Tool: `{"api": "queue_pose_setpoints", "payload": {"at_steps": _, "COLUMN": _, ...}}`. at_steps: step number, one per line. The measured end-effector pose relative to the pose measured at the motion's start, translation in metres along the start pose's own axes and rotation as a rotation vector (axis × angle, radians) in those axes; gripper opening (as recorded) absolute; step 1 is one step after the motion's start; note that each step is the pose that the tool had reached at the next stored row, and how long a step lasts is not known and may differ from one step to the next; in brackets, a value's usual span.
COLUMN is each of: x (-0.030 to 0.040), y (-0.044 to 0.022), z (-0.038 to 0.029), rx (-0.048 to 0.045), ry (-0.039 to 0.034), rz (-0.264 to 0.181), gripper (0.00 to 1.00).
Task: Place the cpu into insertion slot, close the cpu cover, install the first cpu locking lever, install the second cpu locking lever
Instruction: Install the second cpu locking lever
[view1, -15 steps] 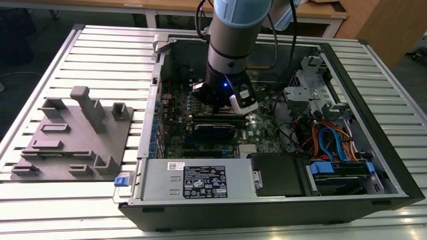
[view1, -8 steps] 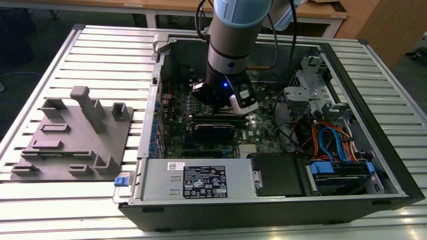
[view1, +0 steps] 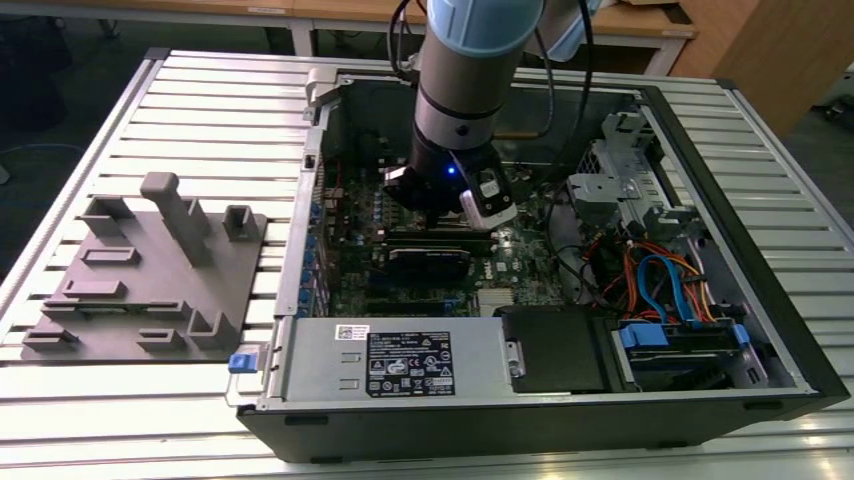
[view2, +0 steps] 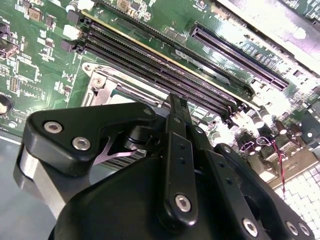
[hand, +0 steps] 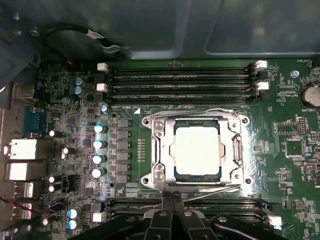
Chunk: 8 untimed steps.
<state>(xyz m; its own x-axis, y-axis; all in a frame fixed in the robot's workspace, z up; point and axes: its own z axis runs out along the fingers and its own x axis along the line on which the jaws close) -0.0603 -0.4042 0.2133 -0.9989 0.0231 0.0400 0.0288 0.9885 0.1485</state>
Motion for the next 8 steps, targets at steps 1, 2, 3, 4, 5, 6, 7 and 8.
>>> {"api": "queue_pose_setpoints", "payload": {"at_steps": 1, "x": 0.0001, "y": -0.0005, "z": 0.0, "rx": -0.0001, "ry": 0.0, "rz": 0.0, "gripper": 0.1}}
{"api": "queue_pose_setpoints", "payload": {"at_steps": 2, "x": 0.0003, "y": -0.0012, "z": -0.0001, "rx": -0.0002, "ry": 0.0, "rz": 0.0, "gripper": 0.1}}
{"api": "queue_pose_setpoints", "payload": {"at_steps": 3, "x": 0.0003, "y": -0.0022, "z": -0.0002, "rx": -0.0005, "ry": 0.0, "rz": 0.0, "gripper": 0.1}}
{"api": "queue_pose_setpoints", "payload": {"at_steps": 4, "x": 0.0004, "y": -0.0031, "z": -0.0003, "rx": -0.0013, "ry": 0.0, "rz": 0.0, "gripper": 0.1}}
{"api": "queue_pose_setpoints", "payload": {"at_steps": 5, "x": 0.0007, "y": -0.0039, "z": -0.0003, "rx": -0.0025, "ry": 0.0, "rz": 0.0, "gripper": 0.1}}
{"api": "queue_pose_setpoints", "payload": {"at_steps": 6, "x": 0.0011, "y": -0.0046, "z": -0.0003, "rx": -0.0038, "ry": 0.0001, "rz": 0.0, "gripper": 0.1}}
{"api": "queue_pose_setpoints", "payload": {"at_steps": 7, "x": 0.0015, "y": -0.0052, "z": -0.0003, "rx": -0.0052, "ry": 0.0002, "rz": 0.0, "gripper": 0.1}}
{"api": "queue_pose_setpoints", "payload": {"at_steps": 8, "x": 0.002, "y": -0.0057, "z": -0.0001, "rx": -0.0067, "ry": 0.0003, "rz": 0.0, "gripper": 0.1}}
